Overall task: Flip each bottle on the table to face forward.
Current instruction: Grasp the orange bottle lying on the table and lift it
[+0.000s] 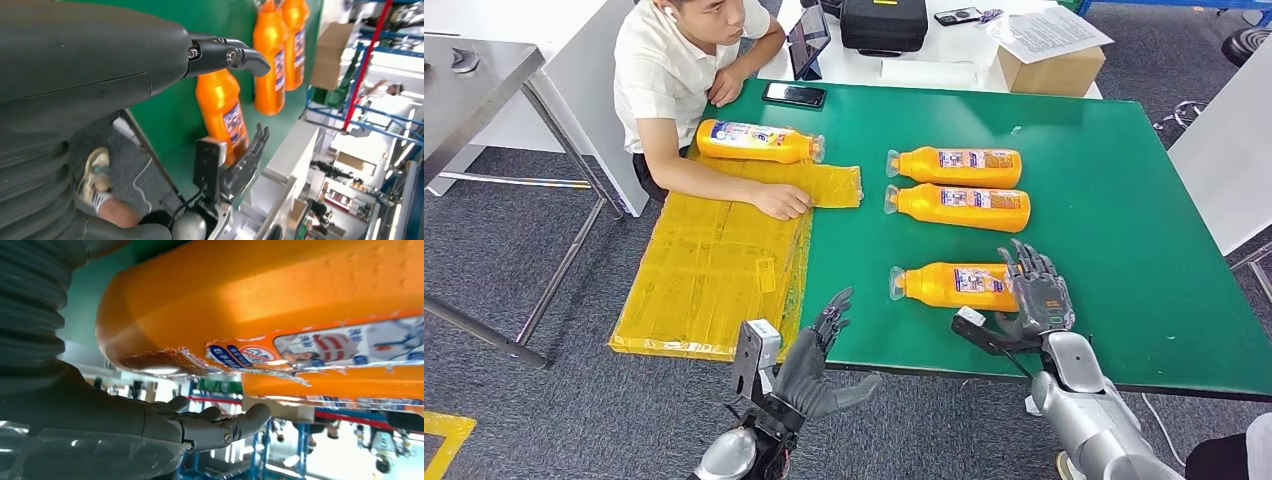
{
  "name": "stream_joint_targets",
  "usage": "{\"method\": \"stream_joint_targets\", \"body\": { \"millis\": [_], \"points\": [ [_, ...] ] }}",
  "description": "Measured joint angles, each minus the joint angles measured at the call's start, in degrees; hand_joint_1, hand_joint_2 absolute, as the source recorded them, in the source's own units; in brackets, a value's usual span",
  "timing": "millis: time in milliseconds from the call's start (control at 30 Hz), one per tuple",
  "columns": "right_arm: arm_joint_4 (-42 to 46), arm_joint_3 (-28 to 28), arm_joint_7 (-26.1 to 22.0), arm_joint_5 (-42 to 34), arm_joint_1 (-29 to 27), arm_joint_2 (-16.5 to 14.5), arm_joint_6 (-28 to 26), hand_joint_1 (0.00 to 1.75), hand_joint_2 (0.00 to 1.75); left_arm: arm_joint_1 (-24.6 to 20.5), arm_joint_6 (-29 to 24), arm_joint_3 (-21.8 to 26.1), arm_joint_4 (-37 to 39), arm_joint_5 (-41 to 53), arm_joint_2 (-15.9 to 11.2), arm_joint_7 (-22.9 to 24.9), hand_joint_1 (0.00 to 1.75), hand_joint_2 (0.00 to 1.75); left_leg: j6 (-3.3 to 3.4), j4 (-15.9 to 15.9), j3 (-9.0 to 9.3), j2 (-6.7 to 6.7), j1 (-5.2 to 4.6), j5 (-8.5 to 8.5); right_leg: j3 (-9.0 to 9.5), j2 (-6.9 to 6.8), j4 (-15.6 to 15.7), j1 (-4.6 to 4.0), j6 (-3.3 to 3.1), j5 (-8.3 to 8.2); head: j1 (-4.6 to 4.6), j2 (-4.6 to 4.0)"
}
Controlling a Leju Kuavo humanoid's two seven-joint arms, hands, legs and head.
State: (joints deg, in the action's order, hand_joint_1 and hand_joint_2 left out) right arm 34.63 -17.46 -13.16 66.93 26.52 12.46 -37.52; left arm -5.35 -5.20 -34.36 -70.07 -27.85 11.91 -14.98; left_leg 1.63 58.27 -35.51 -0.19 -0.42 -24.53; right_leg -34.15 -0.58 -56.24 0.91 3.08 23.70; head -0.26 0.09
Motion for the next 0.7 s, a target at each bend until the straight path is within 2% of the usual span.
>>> {"method": "stream_joint_targets", "body": {
  "millis": [200,433,467,500,567,600,633,700],
  "points": [
    [-2.5,-0.3,2.0,1.8,1.9,0.0,1.9,0.0,1.75,-0.2,3.0,-0.4,0.3,-4.3,0.0,2.0,0.0,1.75,0.0,0.0,0.09,0.0,-0.01,0.0,0.09,0.0,0.0,0.01,0.0,-0.01,-0.02,0.0],
    [-5.8,-1.7,3.6,3.6,5.0,-0.1,4.7,0.0,1.75,-0.5,4.1,-1.3,0.5,-6.1,-0.1,2.8,0.0,1.75,0.0,0.0,0.22,0.01,-0.01,0.0,0.2,0.01,0.0,0.01,0.0,-0.01,-0.02,0.0],
    [-6.2,-1.9,4.0,3.7,5.4,0.0,5.5,0.19,1.75,-0.6,4.2,-1.5,0.5,-6.3,-0.2,2.8,0.0,1.75,0.0,0.0,0.24,0.01,-0.01,0.0,0.21,0.01,0.0,0.01,0.0,-0.01,-0.02,0.0],
    [-6.6,-2.0,4.5,3.7,5.8,0.0,6.6,0.57,1.75,-0.6,4.2,-1.6,0.5,-6.4,-0.2,2.9,0.0,1.75,0.0,0.0,0.27,0.01,-0.01,0.0,0.24,0.01,0.0,0.01,0.0,-0.01,-0.02,0.0],
    [-7.4,-2.2,5.4,3.6,6.7,0.1,9.9,1.44,1.75,-0.6,4.3,-1.7,0.5,-6.5,-0.3,3.0,0.0,1.75,0.0,0.0,0.36,0.02,-0.01,0.0,0.29,0.02,0.0,0.01,0.0,-0.01,-0.02,0.0],
    [-7.7,-2.3,5.7,3.4,7.1,0.3,11.7,1.69,1.75,-0.6,4.3,-1.7,0.5,-6.7,-0.3,3.0,0.0,1.75,0.0,0.0,0.41,0.02,-0.01,0.0,0.33,0.02,0.0,0.01,0.0,0.0,-0.02,0.0],
    [-8.0,-2.3,5.8,3.2,7.4,0.5,13.4,1.75,1.75,-0.6,4.3,-1.7,0.5,-6.8,-0.3,3.1,0.0,1.75,0.01,0.0,0.45,0.01,-0.01,-0.01,0.36,0.01,0.0,0.01,0.0,0.0,-0.01,0.0],
    [-8.6,-2.4,5.7,2.1,7.7,1.0,16.4,1.75,1.75,-0.6,4.4,-1.7,0.5,-7.1,-0.3,3.2,0.0,1.75,0.01,0.0,0.51,-0.01,-0.01,-0.01,0.43,0.0,0.1,0.01,0.0,0.0,-0.01,0.0]
  ]
}}
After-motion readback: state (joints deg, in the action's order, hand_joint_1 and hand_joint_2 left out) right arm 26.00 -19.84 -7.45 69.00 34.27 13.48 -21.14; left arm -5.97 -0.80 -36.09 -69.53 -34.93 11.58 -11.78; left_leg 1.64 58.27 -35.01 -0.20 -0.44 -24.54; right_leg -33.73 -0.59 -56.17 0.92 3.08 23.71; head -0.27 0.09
